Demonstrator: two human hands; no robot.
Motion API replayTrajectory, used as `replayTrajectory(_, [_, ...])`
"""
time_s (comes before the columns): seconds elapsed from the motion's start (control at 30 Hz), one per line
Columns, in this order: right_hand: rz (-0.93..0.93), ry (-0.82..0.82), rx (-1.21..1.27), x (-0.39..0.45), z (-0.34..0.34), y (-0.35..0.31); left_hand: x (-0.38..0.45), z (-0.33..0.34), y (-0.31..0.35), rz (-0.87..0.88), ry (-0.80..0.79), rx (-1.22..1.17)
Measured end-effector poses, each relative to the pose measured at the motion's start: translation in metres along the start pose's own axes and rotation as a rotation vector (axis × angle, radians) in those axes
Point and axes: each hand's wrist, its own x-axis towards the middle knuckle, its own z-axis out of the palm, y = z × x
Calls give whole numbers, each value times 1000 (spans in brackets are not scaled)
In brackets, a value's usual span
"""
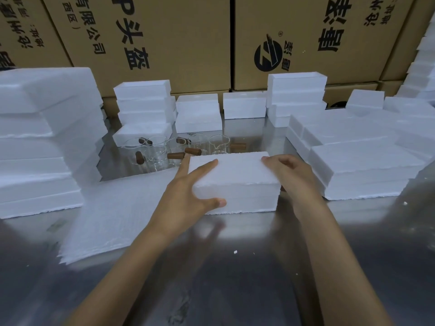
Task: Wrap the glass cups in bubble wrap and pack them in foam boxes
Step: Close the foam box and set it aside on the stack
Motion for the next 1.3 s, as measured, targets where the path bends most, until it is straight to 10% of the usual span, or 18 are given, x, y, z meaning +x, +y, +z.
replayTrajectory(0.33, [-104,85,-101,-6,8,-2,-2,-1,1,-64,41,-4])
replayTrajectory(0.6, [-543,410,-634,-34,18,-1,-15,21,25,-22,44,73])
replayTrajectory(0.83, [-87,355,-397,-27,-2,3,-17,24,20,-109,23,-88])
replayTrajectory(1.3, [-140,424,-58,-43,-1,21,-11,22,27,-130,19,-9])
